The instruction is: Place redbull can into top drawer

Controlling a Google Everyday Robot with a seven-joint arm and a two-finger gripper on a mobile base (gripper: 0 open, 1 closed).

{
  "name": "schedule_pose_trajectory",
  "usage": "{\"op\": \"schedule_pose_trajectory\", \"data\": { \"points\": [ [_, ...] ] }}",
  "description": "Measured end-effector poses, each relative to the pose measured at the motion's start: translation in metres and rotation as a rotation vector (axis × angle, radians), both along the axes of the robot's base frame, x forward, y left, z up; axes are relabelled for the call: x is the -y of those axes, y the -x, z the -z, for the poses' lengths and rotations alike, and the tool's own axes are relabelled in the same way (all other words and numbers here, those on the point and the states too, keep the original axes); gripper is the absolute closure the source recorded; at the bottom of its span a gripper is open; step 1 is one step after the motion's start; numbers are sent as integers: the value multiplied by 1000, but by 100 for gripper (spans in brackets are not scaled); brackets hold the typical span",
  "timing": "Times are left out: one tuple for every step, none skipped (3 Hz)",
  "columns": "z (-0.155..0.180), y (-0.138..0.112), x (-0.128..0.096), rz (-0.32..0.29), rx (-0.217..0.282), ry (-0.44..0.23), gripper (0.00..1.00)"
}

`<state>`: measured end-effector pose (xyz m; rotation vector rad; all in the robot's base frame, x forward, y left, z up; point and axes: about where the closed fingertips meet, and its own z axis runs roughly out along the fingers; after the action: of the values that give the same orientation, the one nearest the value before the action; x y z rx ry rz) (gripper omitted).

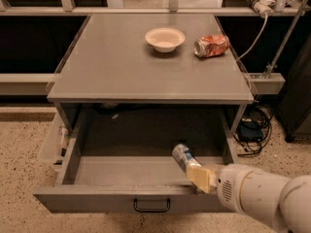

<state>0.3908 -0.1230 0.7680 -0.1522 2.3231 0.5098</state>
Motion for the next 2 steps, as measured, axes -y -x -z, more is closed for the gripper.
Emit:
{"op": "schedule_pose_trajectory", "data": {
  "points": [
    [42, 11, 22, 56, -84, -4, 100],
    [41, 11, 22, 56, -84, -4, 100]
  ]
}}
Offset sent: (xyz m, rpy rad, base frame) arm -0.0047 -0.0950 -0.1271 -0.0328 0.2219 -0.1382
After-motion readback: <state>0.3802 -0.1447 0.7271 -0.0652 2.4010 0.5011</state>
